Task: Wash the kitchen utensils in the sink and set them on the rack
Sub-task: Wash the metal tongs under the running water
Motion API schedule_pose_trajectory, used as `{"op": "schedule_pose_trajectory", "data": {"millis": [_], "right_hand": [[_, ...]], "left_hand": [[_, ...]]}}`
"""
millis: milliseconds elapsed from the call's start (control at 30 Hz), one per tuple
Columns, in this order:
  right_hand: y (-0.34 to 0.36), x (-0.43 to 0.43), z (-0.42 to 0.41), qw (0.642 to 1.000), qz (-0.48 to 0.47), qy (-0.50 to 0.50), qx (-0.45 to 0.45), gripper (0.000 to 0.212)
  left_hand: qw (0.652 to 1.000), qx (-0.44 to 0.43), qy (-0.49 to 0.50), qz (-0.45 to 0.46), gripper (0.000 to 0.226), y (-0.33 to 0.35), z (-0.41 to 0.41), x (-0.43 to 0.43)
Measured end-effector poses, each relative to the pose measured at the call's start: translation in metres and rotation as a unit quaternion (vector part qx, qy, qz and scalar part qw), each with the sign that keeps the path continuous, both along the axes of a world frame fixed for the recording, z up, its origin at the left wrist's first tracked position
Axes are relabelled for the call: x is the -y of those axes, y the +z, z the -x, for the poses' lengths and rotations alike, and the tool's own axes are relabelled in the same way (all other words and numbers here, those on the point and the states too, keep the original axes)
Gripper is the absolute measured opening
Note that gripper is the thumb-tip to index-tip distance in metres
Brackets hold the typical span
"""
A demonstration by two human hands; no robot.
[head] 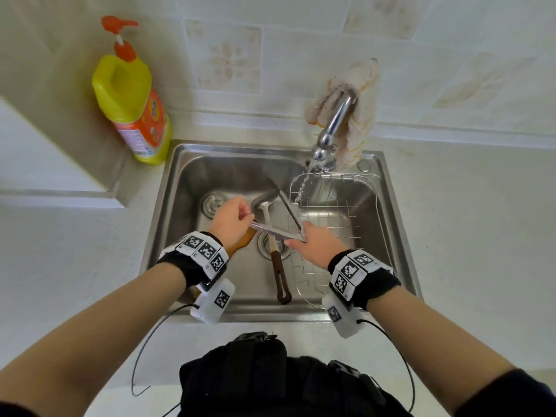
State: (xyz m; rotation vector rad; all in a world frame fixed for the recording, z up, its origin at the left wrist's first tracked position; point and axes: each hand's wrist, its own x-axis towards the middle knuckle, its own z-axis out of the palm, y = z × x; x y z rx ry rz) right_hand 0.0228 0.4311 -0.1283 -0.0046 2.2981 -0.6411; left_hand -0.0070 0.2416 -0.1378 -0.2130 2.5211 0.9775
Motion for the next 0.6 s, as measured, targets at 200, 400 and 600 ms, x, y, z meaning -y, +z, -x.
{"op": "schedule_pose_trajectory", "data": {"millis": [200,400,600], "right_hand": [[0.004,0.014,-0.004,0.998,-0.046,0.032,0.007,0.043],[0.024,-0.002,0.000,0.992,-0.121,0.020,-0.028,0.042],[0.069,-0.019,0.020,0.982,-0.149,0.021,-0.114,0.035]], "left_hand": [[0.996,0.047,0.047,0.052,0.004,0.004,-0.021,0.029],[0.983,0.128,0.014,0.132,0.022,0.006,-0.013,0.013],[0.967,0.168,-0.001,0.192,0.036,-0.060,0.035,0.023]]}}
